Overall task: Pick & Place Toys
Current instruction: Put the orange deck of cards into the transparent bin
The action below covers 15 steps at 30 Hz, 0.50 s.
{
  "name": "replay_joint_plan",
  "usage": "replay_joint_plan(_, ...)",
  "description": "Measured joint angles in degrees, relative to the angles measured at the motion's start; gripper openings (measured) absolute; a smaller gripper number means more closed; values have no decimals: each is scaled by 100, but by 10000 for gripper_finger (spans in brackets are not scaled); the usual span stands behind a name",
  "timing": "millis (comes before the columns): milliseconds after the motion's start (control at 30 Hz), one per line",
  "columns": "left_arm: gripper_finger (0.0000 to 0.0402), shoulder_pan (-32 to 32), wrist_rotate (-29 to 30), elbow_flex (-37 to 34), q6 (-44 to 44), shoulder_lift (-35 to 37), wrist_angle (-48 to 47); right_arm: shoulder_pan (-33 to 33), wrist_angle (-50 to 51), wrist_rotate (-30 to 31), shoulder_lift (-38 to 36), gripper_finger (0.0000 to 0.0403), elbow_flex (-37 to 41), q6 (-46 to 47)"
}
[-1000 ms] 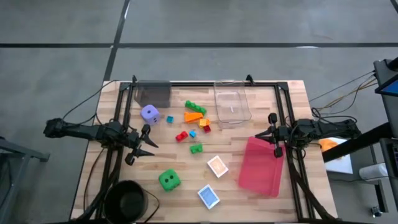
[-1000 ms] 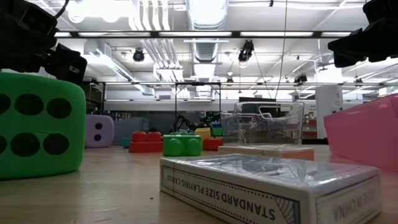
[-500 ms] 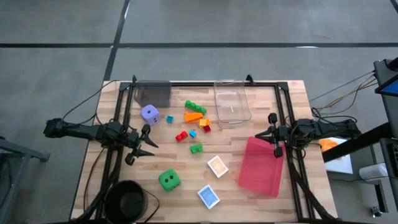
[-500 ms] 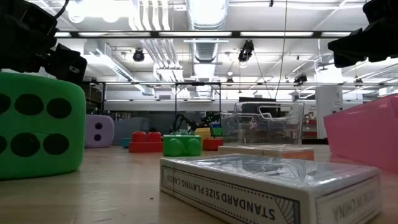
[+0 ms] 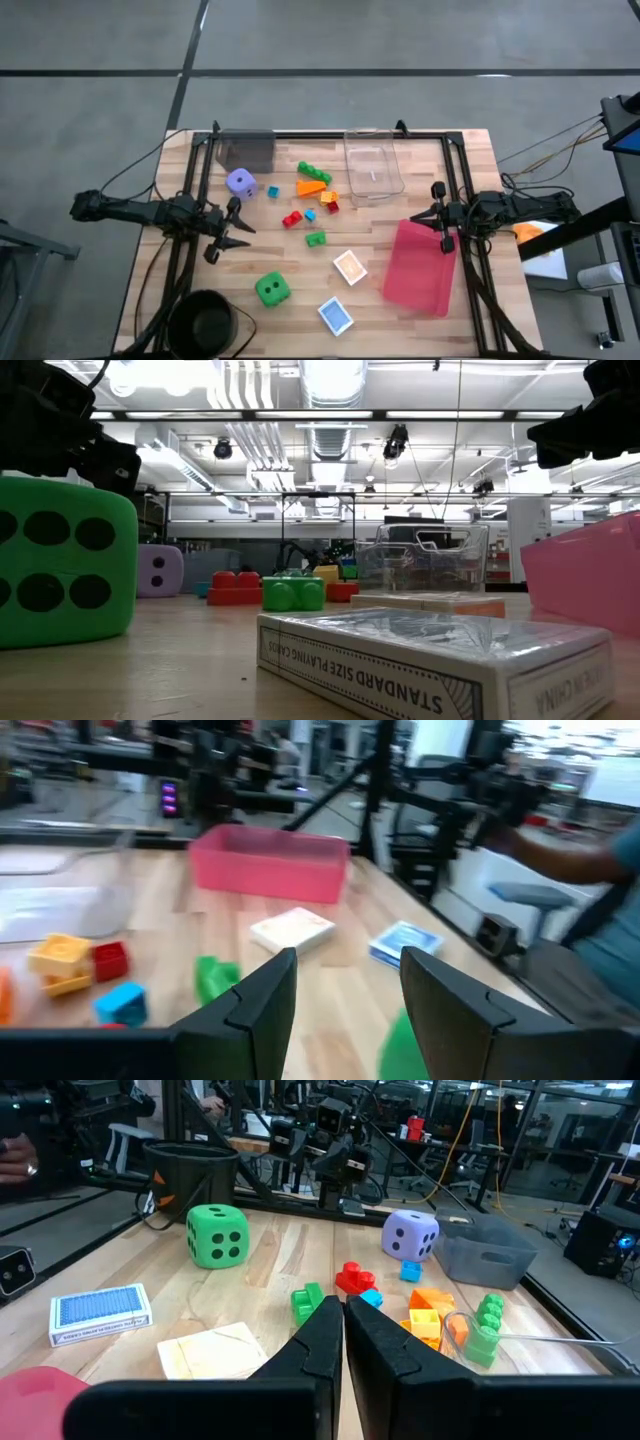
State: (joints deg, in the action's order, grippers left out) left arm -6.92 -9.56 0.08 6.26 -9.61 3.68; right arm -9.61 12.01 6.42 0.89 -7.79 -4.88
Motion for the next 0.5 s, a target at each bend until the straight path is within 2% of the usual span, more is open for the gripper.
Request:
replay_joint_plan(233, 182, -1, 210, 0, 0, 0, 352, 1, 0, 0, 0, 18, 0, 0)
replay_joint_plan(433, 182, 0, 1423, 0, 103, 0, 655, 1, -124, 0, 0, 18, -1, 0)
replay_joint_plan(500, 182, 0, 1657, 0, 250, 0, 601, 1, -237, 0, 0, 18, -1, 0)
